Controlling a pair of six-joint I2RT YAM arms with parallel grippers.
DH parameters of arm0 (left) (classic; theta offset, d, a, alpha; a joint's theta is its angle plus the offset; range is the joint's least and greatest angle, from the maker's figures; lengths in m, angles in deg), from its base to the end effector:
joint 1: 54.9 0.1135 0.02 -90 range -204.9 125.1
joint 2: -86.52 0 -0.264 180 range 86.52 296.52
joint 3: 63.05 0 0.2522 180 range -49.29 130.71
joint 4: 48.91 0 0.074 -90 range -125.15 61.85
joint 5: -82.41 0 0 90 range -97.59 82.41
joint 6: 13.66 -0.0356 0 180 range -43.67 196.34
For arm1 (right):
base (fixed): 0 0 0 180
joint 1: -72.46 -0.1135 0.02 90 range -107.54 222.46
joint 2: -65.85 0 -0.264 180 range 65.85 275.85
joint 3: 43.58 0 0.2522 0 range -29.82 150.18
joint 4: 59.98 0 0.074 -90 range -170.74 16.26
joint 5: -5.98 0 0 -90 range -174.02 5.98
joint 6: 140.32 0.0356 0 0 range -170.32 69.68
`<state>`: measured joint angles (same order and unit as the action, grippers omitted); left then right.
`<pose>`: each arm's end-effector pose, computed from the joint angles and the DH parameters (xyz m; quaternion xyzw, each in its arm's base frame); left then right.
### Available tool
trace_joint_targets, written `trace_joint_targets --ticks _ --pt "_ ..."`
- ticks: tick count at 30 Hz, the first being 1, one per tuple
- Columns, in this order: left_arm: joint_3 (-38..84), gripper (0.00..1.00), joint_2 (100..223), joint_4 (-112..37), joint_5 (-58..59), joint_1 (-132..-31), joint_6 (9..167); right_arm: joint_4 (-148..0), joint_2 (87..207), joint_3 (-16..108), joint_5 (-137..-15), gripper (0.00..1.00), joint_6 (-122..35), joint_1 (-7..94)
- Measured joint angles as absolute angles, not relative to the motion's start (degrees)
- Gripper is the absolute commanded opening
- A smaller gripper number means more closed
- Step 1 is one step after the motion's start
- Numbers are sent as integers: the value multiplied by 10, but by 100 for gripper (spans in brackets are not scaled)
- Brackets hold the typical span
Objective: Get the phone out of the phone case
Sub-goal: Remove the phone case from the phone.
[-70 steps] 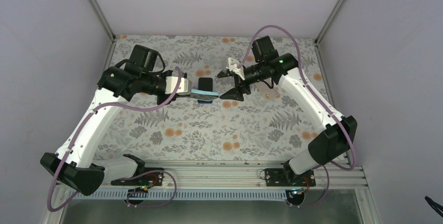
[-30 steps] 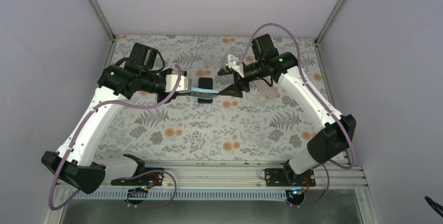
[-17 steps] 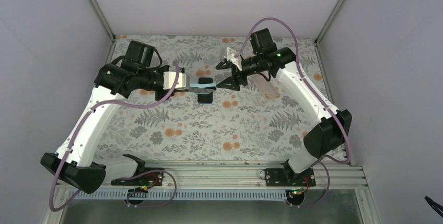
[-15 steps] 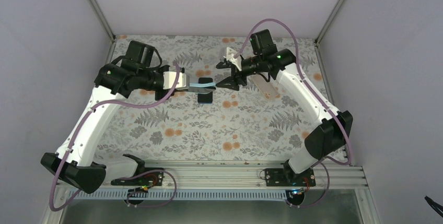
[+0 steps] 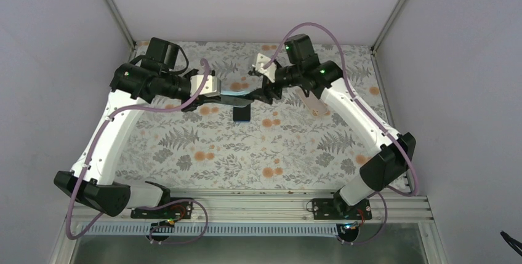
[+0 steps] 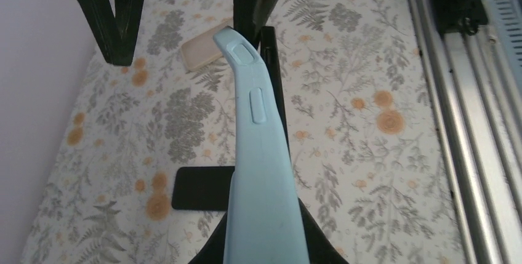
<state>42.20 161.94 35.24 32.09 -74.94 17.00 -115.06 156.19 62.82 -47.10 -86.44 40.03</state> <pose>0.2097 -0.1007 0.4121 0.6519 0.6226 -0.2074 0.3800 0.2785 0.2023 0.3828 -0.5948 0.6308 0.2725 0.4172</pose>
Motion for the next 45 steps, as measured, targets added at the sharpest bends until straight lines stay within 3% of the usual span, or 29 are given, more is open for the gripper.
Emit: trace_joint_targets --ticks 11,15,21,23,26,28,29,33,34,35,45 --pt "431 2 1609 406 328 -751 165 -1190 1591 657 -399 85 -910 345" --pt "422 2 1593 388 308 -766 182 -1206 1618 706 -372 77 -919 331" --pt "419 2 1578 388 254 -772 205 -1251 1667 763 -360 54 -939 316" --pt "421 2 1582 395 239 -772 212 -1269 1685 779 -360 41 -949 312" --pt "421 2 1587 406 214 -772 216 -1285 1702 785 -361 14 -957 302" --pt "421 4 1590 407 201 -772 218 -1292 1704 785 -366 4 -956 296" --pt "422 11 1590 407 198 -772 220 -1295 1704 785 -369 3 -955 294" --pt "443 63 1596 404 202 -771 219 -1291 1697 781 -363 3 -945 287" --pt "453 84 1600 397 212 -775 215 -1285 1696 780 -362 3 -935 281" --pt "460 98 1601 389 225 -780 213 -1275 1695 777 -356 3 -927 272" --pt "542 100 1577 361 243 -783 184 -1236 1684 743 -306 3 -852 302"
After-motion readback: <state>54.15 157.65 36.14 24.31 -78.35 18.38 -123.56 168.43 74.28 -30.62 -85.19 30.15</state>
